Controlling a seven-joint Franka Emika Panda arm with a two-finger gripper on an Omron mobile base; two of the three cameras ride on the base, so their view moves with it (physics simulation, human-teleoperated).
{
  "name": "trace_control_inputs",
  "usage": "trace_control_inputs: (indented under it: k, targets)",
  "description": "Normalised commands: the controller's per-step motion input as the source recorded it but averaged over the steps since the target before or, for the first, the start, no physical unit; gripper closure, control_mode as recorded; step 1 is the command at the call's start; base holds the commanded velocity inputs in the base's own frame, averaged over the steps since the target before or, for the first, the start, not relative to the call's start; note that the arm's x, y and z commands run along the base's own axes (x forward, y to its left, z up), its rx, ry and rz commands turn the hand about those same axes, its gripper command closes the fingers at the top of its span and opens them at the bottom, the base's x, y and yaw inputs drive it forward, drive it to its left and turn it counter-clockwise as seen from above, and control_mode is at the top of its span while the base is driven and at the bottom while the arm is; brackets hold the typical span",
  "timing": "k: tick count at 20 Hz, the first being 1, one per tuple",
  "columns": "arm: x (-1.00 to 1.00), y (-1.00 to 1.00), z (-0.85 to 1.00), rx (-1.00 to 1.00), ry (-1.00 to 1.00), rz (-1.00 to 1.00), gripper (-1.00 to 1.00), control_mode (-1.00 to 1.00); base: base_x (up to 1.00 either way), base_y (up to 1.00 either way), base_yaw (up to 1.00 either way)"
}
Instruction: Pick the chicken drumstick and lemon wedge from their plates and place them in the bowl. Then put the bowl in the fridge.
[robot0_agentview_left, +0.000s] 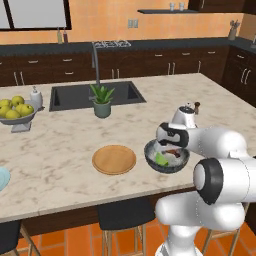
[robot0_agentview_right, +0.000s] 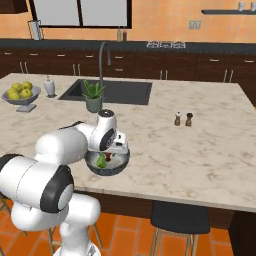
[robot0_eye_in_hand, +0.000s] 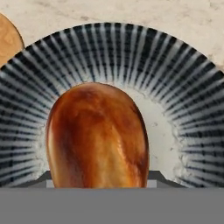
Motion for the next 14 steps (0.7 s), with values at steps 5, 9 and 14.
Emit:
trace_control_inputs:
  k: [5, 9, 14]
  targets:
    - [-0.04, 0.00, -0.34, 0.00, 0.00, 0.00, -1.00, -1.00, 0.00, 0.00, 0.00]
    - [-0.01, 0.00, 0.00, 0.01, 0.00, 0.00, -1.00, -1.00, 0.00, 0.00, 0.00]
    - [-0.07, 0.00, 0.02, 0.04, 0.00, 0.00, -1.00, -1.00, 0.00, 0.00, 0.00]
